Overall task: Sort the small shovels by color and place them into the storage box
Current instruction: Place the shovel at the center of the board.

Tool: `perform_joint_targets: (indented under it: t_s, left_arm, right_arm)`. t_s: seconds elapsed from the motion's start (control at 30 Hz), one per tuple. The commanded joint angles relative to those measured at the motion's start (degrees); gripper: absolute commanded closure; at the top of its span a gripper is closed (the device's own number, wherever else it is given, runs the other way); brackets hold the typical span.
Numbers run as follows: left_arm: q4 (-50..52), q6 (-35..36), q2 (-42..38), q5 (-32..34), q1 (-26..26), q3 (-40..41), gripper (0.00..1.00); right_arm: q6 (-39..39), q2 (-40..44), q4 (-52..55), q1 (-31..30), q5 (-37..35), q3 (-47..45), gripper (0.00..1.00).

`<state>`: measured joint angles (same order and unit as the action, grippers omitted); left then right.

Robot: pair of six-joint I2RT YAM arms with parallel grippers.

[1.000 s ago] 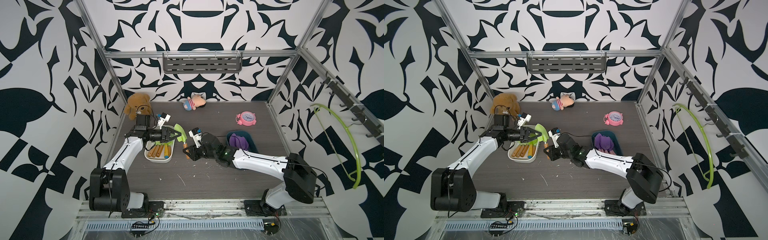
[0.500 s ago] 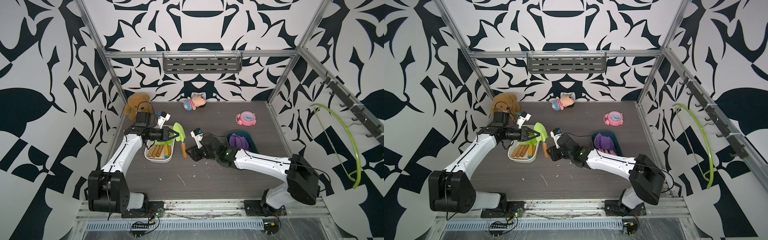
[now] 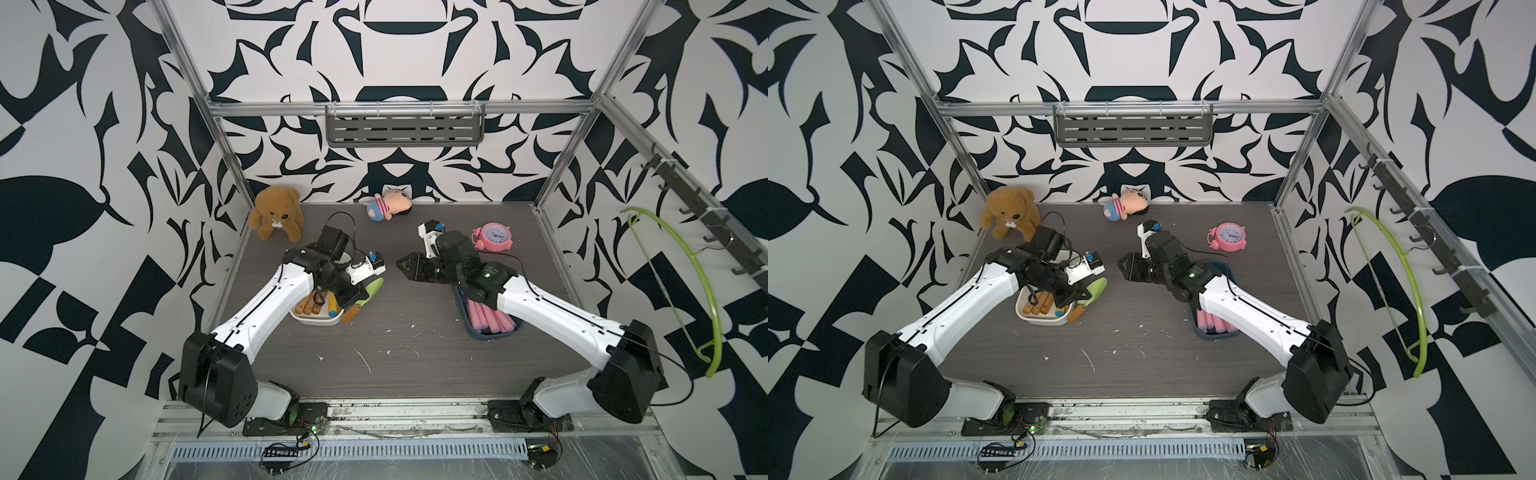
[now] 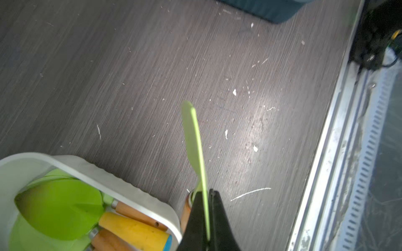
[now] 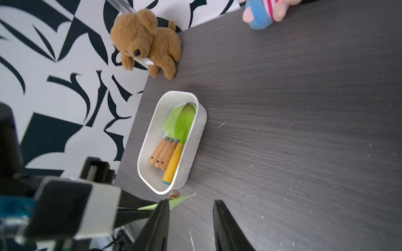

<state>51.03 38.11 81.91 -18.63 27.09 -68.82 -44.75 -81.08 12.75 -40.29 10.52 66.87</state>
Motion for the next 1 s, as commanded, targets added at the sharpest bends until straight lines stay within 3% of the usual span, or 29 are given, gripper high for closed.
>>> perform_joint_targets:
  t_s: [0.0, 0.2, 0.57, 0.97]
  left_arm:
    - [1.05, 5.57, 1.09, 6.06, 2.06, -2.24, 1.00]
    - [-3.74, 4.59, 2.58, 12.78, 6.08, -1.66, 1.00]
    - [-12.51, 0.46, 7.07, 26.19, 14.21, -0.59, 1.00]
    - [-15.56, -0.64, 6.02, 26.73, 18.05, 2.42, 1.00]
  right_arm:
    - [-10.33, -0.55, 6.43, 1.92, 6.71, 3.21, 0.62]
    - [-11.73, -1.18, 9.82, 3.33, 10.02, 3.15, 0.62]
    - [-17.88, -3.79, 5.28, 5.55, 14.13, -3.09, 0.58]
    - [-28.44, -7.34, -6.57, 5.66, 17.17, -7.59, 0.57]
